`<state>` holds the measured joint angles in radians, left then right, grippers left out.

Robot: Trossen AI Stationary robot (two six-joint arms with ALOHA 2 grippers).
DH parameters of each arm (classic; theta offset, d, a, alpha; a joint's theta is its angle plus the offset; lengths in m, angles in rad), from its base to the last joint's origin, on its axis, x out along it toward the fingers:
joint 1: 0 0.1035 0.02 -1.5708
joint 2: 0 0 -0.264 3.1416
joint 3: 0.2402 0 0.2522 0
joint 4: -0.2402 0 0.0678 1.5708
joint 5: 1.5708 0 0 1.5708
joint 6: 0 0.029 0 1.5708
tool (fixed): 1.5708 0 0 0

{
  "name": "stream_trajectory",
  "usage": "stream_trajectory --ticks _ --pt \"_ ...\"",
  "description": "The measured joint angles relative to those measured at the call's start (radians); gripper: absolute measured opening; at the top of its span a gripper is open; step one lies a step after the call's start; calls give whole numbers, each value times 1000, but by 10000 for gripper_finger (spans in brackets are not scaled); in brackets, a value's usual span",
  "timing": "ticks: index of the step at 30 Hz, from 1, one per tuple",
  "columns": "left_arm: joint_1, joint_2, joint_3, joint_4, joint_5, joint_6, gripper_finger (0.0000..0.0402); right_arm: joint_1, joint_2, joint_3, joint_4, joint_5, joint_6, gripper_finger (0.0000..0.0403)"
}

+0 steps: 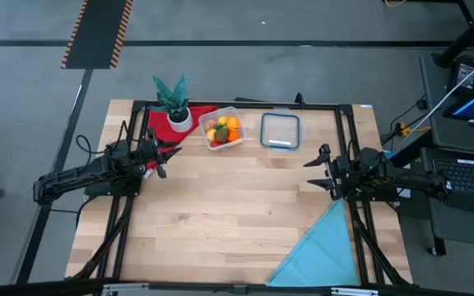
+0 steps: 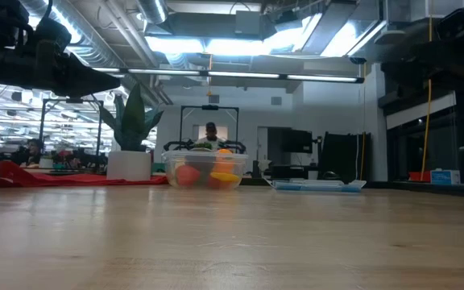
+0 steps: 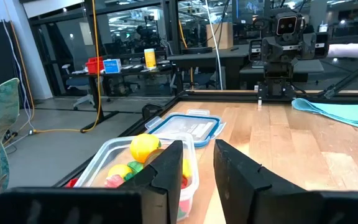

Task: Pick and placing Produce into tupperware
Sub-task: Return to home position

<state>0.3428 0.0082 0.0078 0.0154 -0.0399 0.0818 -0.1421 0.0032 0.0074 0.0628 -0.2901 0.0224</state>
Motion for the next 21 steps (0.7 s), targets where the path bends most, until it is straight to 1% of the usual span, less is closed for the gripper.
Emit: stream_trajectory --ticks 21 --pt "0 0 0 0 0 0 117 0 0 0 0 0 -1 263"
